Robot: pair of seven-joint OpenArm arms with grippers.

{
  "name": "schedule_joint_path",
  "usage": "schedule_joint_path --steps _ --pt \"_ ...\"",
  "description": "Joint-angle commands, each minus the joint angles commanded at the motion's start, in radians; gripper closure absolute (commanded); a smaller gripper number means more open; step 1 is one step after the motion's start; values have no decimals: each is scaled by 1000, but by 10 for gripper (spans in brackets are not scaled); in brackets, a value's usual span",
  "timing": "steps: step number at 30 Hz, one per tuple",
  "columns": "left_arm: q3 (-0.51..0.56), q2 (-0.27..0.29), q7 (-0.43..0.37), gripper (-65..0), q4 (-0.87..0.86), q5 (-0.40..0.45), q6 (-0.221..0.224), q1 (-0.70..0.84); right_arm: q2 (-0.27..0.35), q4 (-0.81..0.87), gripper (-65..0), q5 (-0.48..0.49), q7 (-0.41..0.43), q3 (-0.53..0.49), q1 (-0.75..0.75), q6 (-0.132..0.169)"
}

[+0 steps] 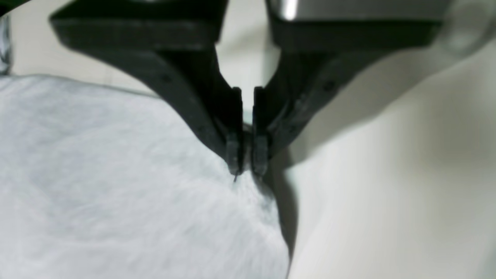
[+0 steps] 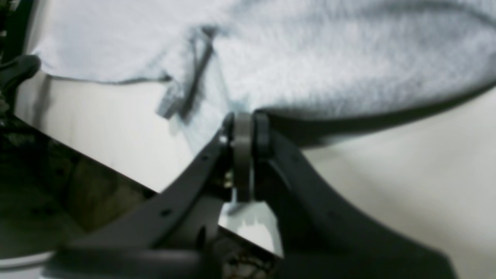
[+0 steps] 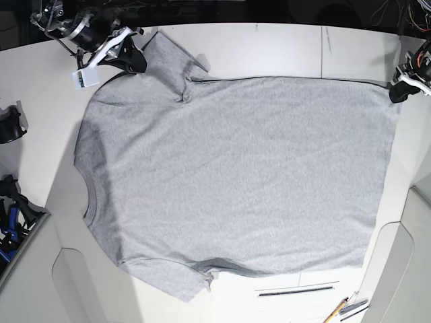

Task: Fold the T-shirt properly
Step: 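Lift the side edge with both grippers and fold it across the shirt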

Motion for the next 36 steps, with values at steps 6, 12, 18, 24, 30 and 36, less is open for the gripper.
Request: schedule_joint_path --steps 6,12,18,24,30,36 --pt "0 -20 -16 0 8 27 0 -61 1 37 0 58 -9 114 33 5" --pt "0 -20 -15 0 6 35 0 -129 3 36 0 19 -20 118 178 6" --pt "35 -19 -94 0 -29 120 5 -184 3 -1 0 -55 -23 117 338 3" --pt "102 -17 -113 0 -116 209 40 -304 6 -166 0 -85 -29 98 524 4" --pt "215 -17 -218 0 -232 305 108 -412 6 -390 0 -140 -30 43 719 5" --pt "219 -16 -217 0 -285 324 122 -493 6 -528 0 -189 -29 37 846 6"
